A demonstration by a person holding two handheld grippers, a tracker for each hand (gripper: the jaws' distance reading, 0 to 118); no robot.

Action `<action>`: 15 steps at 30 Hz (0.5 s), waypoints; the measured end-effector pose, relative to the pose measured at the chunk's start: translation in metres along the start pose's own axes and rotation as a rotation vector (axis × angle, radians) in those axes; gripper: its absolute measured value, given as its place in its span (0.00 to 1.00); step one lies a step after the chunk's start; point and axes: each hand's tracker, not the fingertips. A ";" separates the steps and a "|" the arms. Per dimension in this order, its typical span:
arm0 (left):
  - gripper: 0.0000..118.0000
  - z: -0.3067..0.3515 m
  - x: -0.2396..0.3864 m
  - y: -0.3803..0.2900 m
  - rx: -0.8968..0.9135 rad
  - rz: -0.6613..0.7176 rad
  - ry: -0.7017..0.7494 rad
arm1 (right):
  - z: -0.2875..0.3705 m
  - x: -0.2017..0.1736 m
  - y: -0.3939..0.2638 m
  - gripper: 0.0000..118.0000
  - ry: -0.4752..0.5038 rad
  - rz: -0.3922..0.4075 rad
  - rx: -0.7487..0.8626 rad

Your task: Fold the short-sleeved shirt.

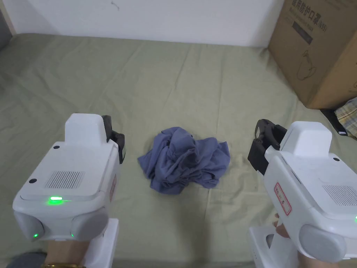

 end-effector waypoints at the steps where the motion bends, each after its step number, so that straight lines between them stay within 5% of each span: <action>1: 0.00 0.000 0.000 -0.001 -0.018 0.002 -0.003 | 0.000 0.001 -0.001 0.00 0.001 0.000 -0.002; 11: 0.00 -0.004 0.010 -0.009 -0.156 0.002 -0.045 | 0.002 0.006 -0.003 0.00 -0.001 -0.009 -0.012; 13: 0.11 -0.018 0.011 -0.011 -0.253 0.020 -0.052 | 0.001 0.008 -0.004 0.00 -0.001 -0.010 -0.018; 14: 0.31 -0.027 0.011 -0.016 -0.319 0.023 -0.061 | 0.001 0.008 -0.005 0.00 -0.003 -0.011 -0.022; 15: 0.31 -0.035 0.011 -0.017 -0.366 0.030 -0.079 | 0.000 0.009 -0.005 0.00 -0.003 -0.012 -0.024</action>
